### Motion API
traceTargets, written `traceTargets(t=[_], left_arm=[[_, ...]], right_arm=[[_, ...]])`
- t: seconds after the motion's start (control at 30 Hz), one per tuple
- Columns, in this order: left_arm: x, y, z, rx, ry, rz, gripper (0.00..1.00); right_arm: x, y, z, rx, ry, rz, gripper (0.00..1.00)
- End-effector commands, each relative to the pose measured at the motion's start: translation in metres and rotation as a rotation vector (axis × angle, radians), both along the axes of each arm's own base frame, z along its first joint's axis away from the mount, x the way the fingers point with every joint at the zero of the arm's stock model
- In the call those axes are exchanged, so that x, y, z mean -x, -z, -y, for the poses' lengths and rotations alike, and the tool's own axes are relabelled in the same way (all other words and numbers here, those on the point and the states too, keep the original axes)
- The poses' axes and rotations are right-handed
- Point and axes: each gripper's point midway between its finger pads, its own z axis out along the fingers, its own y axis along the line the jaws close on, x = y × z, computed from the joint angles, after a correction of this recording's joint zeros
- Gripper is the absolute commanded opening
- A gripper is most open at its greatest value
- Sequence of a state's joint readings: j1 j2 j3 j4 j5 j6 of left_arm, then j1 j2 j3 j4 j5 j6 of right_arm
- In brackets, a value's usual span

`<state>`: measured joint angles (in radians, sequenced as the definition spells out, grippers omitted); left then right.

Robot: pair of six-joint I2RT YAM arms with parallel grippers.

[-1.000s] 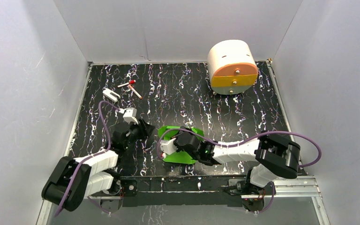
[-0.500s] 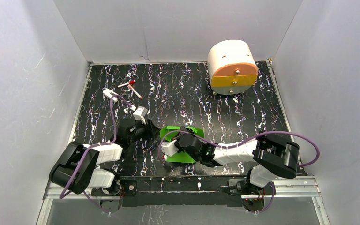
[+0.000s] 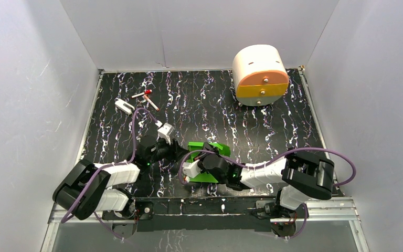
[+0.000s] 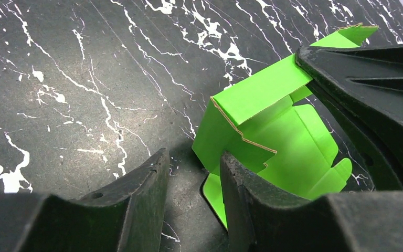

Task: Fold the paper box

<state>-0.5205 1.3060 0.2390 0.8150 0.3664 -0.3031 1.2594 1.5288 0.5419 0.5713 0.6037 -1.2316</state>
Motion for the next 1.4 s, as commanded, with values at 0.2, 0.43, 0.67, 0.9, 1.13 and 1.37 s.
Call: traceTargets(t=[0.2,0.43,0.67,0.9,1.13,1.37], left_arm=[[-0.004,-0.015,0.007,-0.015,0.017,0.157,0.38],[0.002,-0.012,0.013,-0.028,0.047,0.193,0.39],[0.007,-0.01,0.016,-0.034,0.064,0.214,0.42],[0.015,-0.01,0.025,-0.025,0.122,0.223,0.42],[0.022,-0.013,0.023,-0.012,0.131,0.23,0.44],[0.01,-0.008,0.021,-0.041,0.083,0.23,0.43]], right_arm=[[0.012,0.016,-0.003,0.044,-0.046,-0.001,0.0],[0.016,0.02,-0.002,0.043,-0.051,0.019,0.0],[0.021,0.017,-0.004,0.03,-0.06,0.011,0.0],[0.024,0.021,-0.004,0.027,-0.065,-0.004,0.0],[0.028,0.024,-0.003,0.024,-0.067,-0.014,0.0],[0.03,0.024,-0.004,0.025,-0.073,-0.019,0.0]])
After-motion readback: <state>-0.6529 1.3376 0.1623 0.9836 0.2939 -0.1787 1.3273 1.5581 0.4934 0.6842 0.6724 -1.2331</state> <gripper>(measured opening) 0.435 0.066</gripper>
